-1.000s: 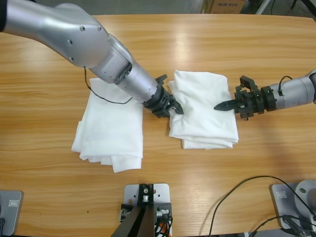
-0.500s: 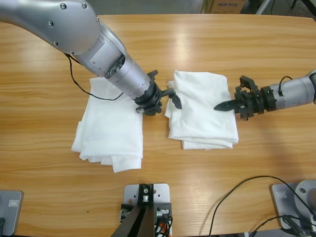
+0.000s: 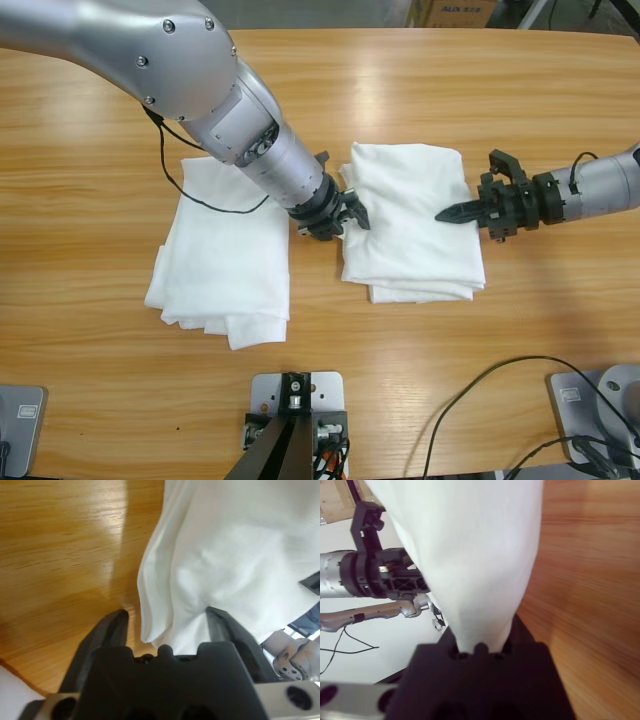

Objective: Fold clothes

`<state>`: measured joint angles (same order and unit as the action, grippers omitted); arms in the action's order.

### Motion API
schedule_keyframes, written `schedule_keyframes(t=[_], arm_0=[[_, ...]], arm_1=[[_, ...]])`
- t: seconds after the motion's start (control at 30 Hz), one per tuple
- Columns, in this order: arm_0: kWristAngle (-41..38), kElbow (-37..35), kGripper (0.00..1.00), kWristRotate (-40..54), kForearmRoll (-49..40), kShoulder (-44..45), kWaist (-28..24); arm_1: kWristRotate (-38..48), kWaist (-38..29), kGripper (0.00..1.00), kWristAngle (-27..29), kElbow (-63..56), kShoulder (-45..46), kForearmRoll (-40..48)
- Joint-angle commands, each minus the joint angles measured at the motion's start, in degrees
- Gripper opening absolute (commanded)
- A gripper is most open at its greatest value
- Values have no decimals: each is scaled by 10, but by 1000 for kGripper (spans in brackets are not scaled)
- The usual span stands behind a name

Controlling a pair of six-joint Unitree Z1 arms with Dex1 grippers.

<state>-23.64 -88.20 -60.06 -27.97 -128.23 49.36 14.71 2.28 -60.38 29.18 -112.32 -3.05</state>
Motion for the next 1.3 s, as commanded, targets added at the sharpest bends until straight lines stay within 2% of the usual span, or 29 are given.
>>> schedule_keyframes(t=[0.03, 0.07, 0.13, 0.17, 0.47, 0.73, 1.0, 1.17, 1.3], arm_0=[[-14, 8, 362, -16, 5, -49, -2], [-26, 7, 297, -17, 11, -52, -3], [-68, 7, 33, -23, 44, -65, -3], [-75, 7, 0, -27, 53, -69, -2], [-67, 14, 0, -30, 69, -66, 3], [-14, 16, 0, 25, 102, -52, 8], [5, 9, 0, 31, 95, 16, 3], [9, 9, 0, 41, 63, 80, -11], [14, 21, 0, 50, 29, 130, -17]], arm_1=[[-10, -5, 0, -3, -10, 10, 3], [-10, -4, 0, -3, -10, 10, 3], [-10, -3, 0, -3, -10, 10, 4], [-10, -3, 0, -4, -10, 11, 4], [-10, 2, 0, -4, -13, 21, 4], [-14, 2, 0, -10, -14, 34, 2], [1, -4, 0, -26, 12, 165, -109], [19, -36, 0, -27, 21, 214, -139], [59, -86, 0, -29, 52, 252, -146]])
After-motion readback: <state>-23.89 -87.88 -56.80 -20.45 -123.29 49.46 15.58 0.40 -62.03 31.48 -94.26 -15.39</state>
